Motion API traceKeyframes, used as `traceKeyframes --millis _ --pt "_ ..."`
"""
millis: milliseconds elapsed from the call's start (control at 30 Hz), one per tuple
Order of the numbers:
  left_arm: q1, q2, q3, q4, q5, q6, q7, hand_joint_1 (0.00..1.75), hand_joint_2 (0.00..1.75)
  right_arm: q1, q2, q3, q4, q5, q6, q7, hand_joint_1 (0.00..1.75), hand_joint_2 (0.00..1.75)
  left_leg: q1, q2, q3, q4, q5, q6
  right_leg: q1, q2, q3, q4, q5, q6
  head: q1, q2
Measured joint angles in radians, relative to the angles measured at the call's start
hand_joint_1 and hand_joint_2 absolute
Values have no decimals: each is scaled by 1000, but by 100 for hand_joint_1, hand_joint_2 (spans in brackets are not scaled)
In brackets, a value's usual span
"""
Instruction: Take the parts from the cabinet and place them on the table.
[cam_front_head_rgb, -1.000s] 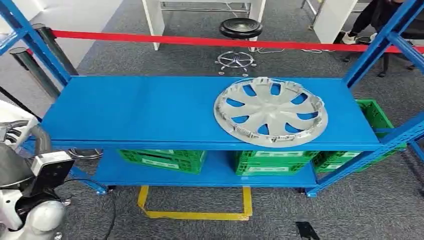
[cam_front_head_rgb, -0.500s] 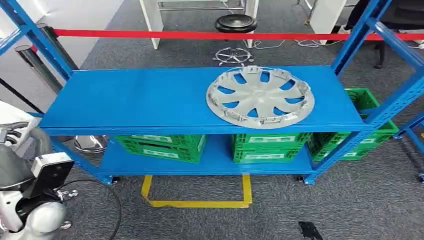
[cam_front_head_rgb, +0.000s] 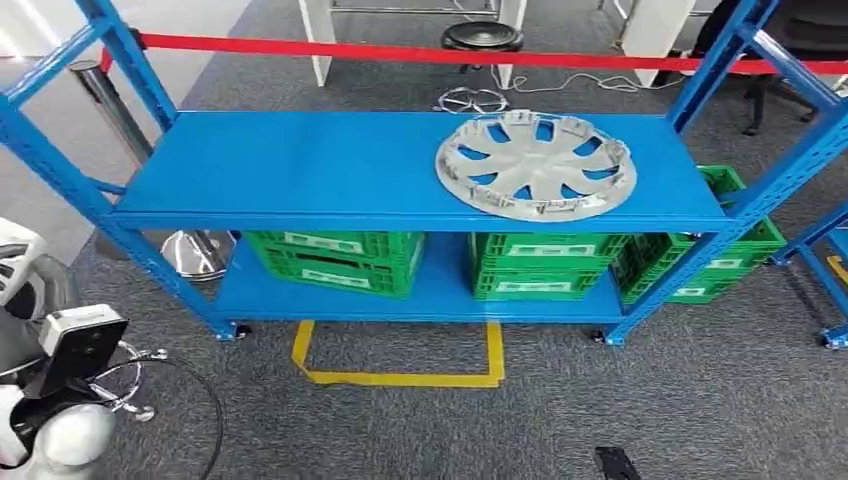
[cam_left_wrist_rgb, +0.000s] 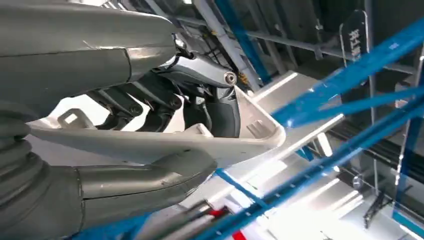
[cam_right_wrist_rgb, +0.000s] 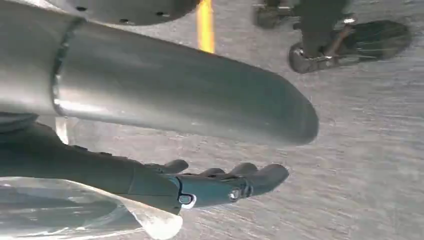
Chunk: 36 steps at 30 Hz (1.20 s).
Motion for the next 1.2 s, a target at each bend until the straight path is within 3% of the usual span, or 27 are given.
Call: traceKeyframes --millis 33,67,100,133,200,233,267,300,400,433,500,567,600,633,667,733,767,800,900,933,967,1000,1033,1067,1100,1133,1200 --pt "2 0 8 0 1 0 -5 175 175 0 0 0 0 0 -1 0 0 0 -1 0 -16 1 14 1 0 0 -12 76 -54 2 0 0" --pt "2 -2 15 0 3 0 -8 175 175 0 0 -1 0 0 -1 0 0 0 -3 0 -37 2 29 2 0 0 -21 153 -82 4 0 0" --pt "3 -3 18 0 5 0 -9 175 175 0 -1 -2 0 0 -2 0 0 0 -5 0 -56 4 43 1 0 0 -17 197 -68 4 0 0" --pt "4 -6 22 0 7 0 -13 175 175 0 -2 -2 0 0 -3 0 0 0 -6 0 -74 5 56 0 0 0 6 199 -29 3 0 0" --pt "6 -9 37 0 11 0 -23 175 175 -1 -5 -5 0 -1 -7 0 0 0 -7 0 -103 10 78 -5 2 1 97 107 41 -5 0 0" --pt "6 -11 42 0 17 0 -28 175 175 -2 -8 -7 0 -1 -9 -2 0 0 -7 -1 -114 14 89 -8 3 2 170 14 34 -12 0 0" --pt "7 -15 46 -2 20 0 -29 175 175 -2 -9 -8 -2 -2 -10 -3 0 0 -13 -1 -121 19 95 -13 8 2 262 -95 3 -16 1 0" --pt "7 -16 51 -5 21 0 -31 175 175 -3 -10 -9 -2 -3 -11 -6 0 0 -13 1 -126 22 105 -18 7 3 300 -173 -27 -18 0 0" --pt "8 -19 64 -6 27 0 -38 175 175 6 -10 -14 -2 -6 -15 -11 0 0 -10 2 -138 17 139 -35 11 3 270 -173 -17 -35 0 0" --pt "11 -20 69 -7 28 0 -40 175 175 9 -10 -16 -1 -7 -17 -11 0 0 -6 -1 -143 21 123 -40 4 -7 262 -176 -5 -43 2 0" --pt "12 -21 75 -7 28 0 -42 175 175 18 -13 -19 -1 -8 -22 -11 0 0 -2 -2 -165 121 -15 -51 6 -10 239 -174 17 -61 -5 0" --pt "14 -23 81 -7 28 0 -43 175 175 18 -14 -21 -2 -8 -24 -13 0 0 2 -1 -187 274 -106 -59 8 -11 219 -167 39 -62 -5 0" --pt "14 -24 85 -7 28 0 -43 175 175 18 -14 -22 -1 -8 -24 -14 0 0 3 -1 -187 323 -106 -60 9 -11 201 -159 49 -62 -5 0" --pt "14 -24 88 -7 29 0 -43 175 175 19 -14 -22 -1 -8 -24 -13 0 0 3 -1 -173 334 -75 -61 9 -12 178 -150 58 -60 -6 0" --pt "14 -26 90 -7 29 0 -43 175 175 21 -14 -23 -1 -8 -24 -13 0 0 3 -2 -137 302 -35 -59 9 -12 157 -138 65 -58 -6 0" --pt "13 -27 90 -7 31 0 -43 175 175 20 -14 -23 -1 -8 -24 -15 0 0 2 -2 -24 145 0 -48 9 -11 125 -119 75 -52 -6 0" --pt "13 -27 90 -7 31 0 -43 175 175 20 -14 -24 -2 -8 -24 -19 0 0 0 -3 22 65 -36 -41 11 -11 113 -114 81 -48 -6 0" --pt "13 -28 91 -8 31 0 -42 175 175 20 -14 -24 -2 -8 -24 -20 0 0 -3 -3 48 13 -47 -36 15 -10 106 -110 89 -42 -3 0" --pt "14 -29 91 -8 27 0 -37 175 175 23 -14 -25 -1 -10 -25 -23 0 0 -9 -3 30 13 -30 -21 9 -10 96 -116 116 -20 -5 0" --pt "14 -31 91 -8 26 0 -35 175 175 26 -15 -26 -1 -11 -26 -24 0 0 1 2 22 1 -15 -11 7 -8 88 -110 104 -15 -4 0" --pt "12 -32 91 -8 25 0 -34 175 175 27 -16 -27 -1 -11 -27 -27 0 0 -1 4 14 1 -7 -9 7 -4 82 -99 77 -11 -3 0" --pt "13 -33 91 -8 25 0 -31 175 175 28 -16 -28 -1 -12 -28 -27 0 0 0 4 -3 1 5 2 7 0 55 -31 -3 -7 0 0" --pt "15 -33 91 -8 25 0 -26 175 175 28 -16 -29 -1 -13 -28 -29 0 0 -1 4 -17 2 16 4 5 0 37 47 -60 -4 2 0" --pt "15 -33 91 -8 25 0 -25 175 175 28 -16 -32 -1 -13 -28 -29 0 0 -3 4 -32 3 28 5 5 0 20 126 -99 0 -1 0" --pt "16 -33 91 -8 25 0 -25 175 175 28 -16 -34 -1 -13 -28 -29 0 0 -3 4 -47 5 38 4 5 0 13 179 -107 3 2 0" --pt "17 -33 91 -8 25 0 -25 175 175 28 -17 -35 -1 -13 -28 -29 0 0 -3 4 -62 7 48 2 5 0 24 194 -84 3 1 0" --pt "17 -33 91 -8 25 0 -25 175 175 28 -18 -36 -1 -13 -29 -29 0 0 -3 4 -91 13 67 -3 4 0 94 117 -2 2 2 0"
